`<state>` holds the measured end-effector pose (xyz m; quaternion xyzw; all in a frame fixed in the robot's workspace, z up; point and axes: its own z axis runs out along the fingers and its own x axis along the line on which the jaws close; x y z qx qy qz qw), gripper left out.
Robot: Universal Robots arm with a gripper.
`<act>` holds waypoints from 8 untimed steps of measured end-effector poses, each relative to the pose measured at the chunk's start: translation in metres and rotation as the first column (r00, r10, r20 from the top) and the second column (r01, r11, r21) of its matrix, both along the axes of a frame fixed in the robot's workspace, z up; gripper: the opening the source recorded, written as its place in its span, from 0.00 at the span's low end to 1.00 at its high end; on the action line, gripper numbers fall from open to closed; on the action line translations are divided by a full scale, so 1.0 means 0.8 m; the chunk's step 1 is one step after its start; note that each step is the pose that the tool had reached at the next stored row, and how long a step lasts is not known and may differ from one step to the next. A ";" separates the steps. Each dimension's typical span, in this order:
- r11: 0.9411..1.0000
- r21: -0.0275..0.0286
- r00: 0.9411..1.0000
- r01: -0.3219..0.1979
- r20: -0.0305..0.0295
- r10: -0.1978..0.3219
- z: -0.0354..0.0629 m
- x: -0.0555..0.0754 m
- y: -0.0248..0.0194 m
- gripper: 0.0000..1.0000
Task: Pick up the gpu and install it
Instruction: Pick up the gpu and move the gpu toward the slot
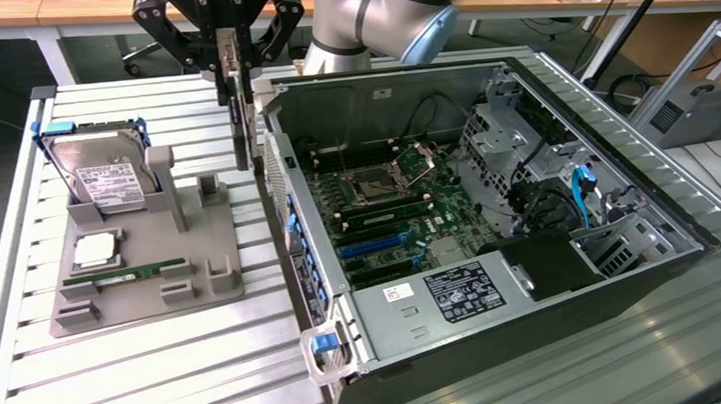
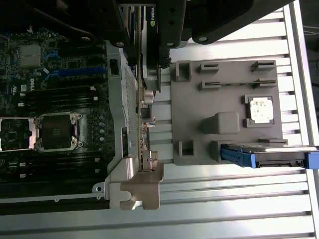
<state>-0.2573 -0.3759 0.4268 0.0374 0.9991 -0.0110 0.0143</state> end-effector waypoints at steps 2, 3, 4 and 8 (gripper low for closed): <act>1.000 0.000 1.000 0.000 0.000 0.000 0.000 0.002 0.0000 0.27; 1.000 -0.001 1.000 0.000 0.000 0.000 0.000 0.003 0.0000 0.27; 1.000 -0.001 1.000 0.000 0.000 0.000 0.000 0.003 0.0000 0.27; 1.000 -0.002 1.000 0.000 0.000 0.000 0.000 0.007 0.0000 0.27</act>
